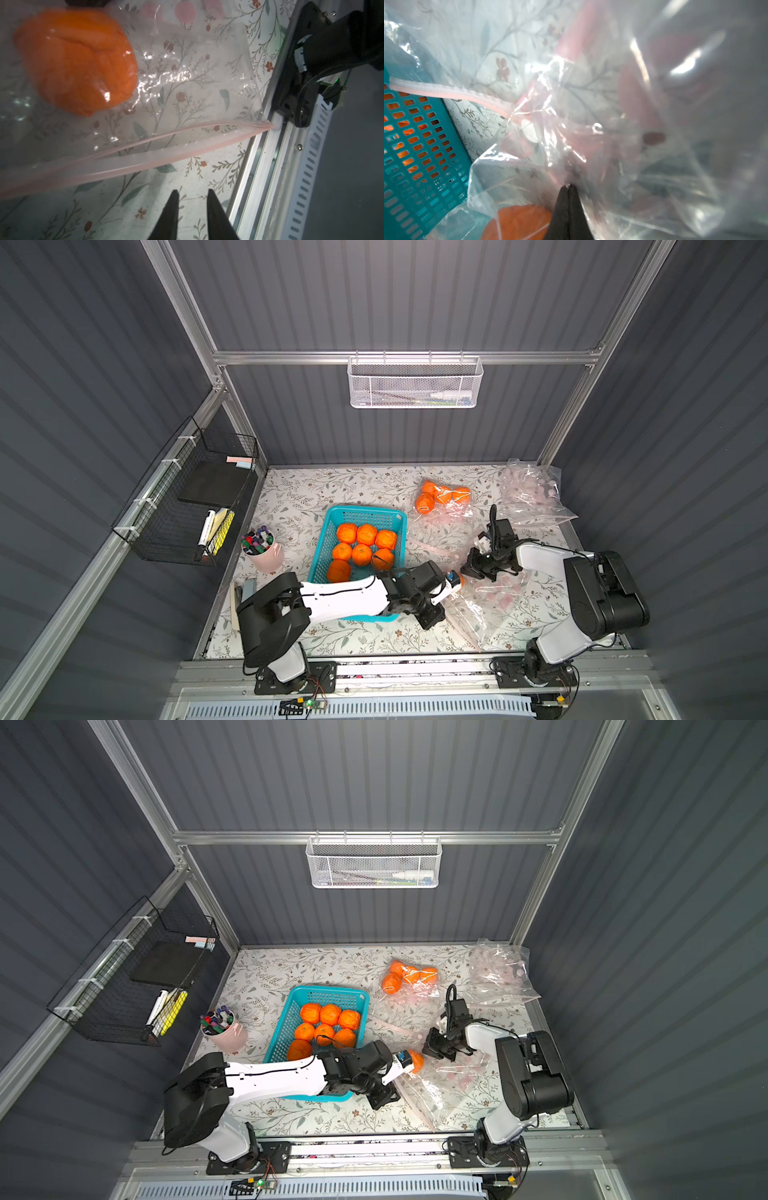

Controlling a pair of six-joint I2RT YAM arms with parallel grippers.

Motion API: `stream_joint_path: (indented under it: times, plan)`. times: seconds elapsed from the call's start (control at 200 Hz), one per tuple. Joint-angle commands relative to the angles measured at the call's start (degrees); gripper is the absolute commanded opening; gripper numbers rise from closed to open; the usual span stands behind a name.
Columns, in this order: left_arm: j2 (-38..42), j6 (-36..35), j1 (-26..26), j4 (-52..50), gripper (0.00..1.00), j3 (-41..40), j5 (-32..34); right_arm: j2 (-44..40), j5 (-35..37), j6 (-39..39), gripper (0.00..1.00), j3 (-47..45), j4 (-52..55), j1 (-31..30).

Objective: Open the zip-top bag and take out the orange
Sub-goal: Pick up the orange from the zipper food storage bag.

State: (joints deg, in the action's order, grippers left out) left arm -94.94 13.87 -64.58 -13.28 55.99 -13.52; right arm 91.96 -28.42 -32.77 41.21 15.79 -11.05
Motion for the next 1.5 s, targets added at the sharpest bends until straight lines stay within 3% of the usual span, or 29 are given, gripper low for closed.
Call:
stream_joint_path:
  times: [0.0, 0.435, 0.63, 1.005, 1.141, 1.201, 1.281, 1.496]
  plan:
    - [-0.6, -0.9, -0.7, 4.4, 0.17, 0.9, 2.7, 1.6, 3.6, 0.3, 0.04, -0.5, 1.6, 0.0]
    - [-4.6, 1.6, -0.8, 13.1, 0.13, -0.2, 6.5, 1.7, 3.4, 0.6, 0.04, -0.6, 1.2, 0.0]
    - [-6.7, 2.5, -0.8, 20.3, 0.21, -1.7, 9.6, 1.7, 3.3, 0.7, 0.04, -0.7, 1.0, 0.0]
    - [-9.7, 1.2, -0.8, 16.1, 0.36, -1.2, 16.5, 1.4, 3.3, 1.1, 0.04, -0.7, 1.0, 0.1]
    - [-8.7, 1.7, -1.0, 17.6, 0.39, -2.5, 23.6, 1.4, 2.9, 1.2, 0.04, -0.7, 0.8, 0.1]
    - [-7.1, 3.0, -1.1, 19.9, 0.46, -4.0, 27.6, 1.1, 2.4, 1.5, 0.04, -0.7, 0.9, 0.1]
    - [-6.1, 3.6, -1.1, 20.8, 0.63, -4.4, 28.8, 0.3, 2.2, 2.2, 0.04, -0.7, 1.0, 0.2]
    - [-6.4, 1.4, -1.0, 24.4, 0.78, -4.1, 28.8, -2.8, -0.6, 2.6, 0.06, 0.0, -0.6, 0.0]
